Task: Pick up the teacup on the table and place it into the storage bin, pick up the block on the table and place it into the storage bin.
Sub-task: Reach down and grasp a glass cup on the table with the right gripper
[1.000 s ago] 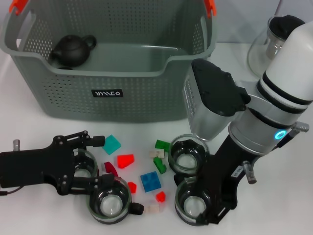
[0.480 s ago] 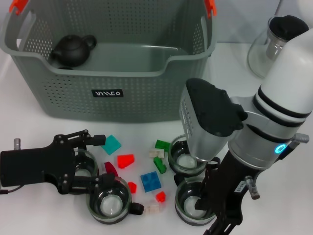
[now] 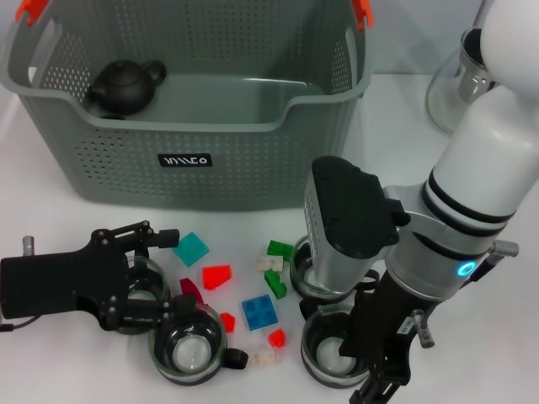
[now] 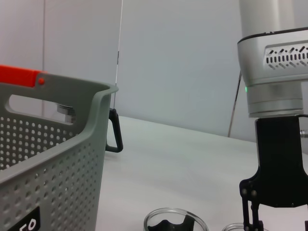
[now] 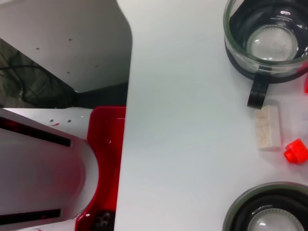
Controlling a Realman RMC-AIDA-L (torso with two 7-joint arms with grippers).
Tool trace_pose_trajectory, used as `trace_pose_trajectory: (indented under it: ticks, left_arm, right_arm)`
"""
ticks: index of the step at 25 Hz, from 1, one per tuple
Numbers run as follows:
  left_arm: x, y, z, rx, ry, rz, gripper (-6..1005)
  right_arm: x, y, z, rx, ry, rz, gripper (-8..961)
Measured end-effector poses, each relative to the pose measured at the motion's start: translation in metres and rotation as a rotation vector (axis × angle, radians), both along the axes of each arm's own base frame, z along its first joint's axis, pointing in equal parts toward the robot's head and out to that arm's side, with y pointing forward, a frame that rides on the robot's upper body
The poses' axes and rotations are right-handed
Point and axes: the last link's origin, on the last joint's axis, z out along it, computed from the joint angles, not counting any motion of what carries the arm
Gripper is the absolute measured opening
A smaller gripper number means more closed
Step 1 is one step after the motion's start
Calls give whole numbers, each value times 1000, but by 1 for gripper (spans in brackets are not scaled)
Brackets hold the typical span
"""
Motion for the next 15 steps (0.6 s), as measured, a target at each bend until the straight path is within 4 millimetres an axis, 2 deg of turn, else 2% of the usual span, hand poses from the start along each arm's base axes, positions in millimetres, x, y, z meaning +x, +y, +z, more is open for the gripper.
trace_pose_trajectory:
  ticks: [15]
  left_arm:
    - [0, -1, -3, -2, -6, 6, 919]
  right_arm:
    - [12, 8, -4, 70, -14, 0, 654]
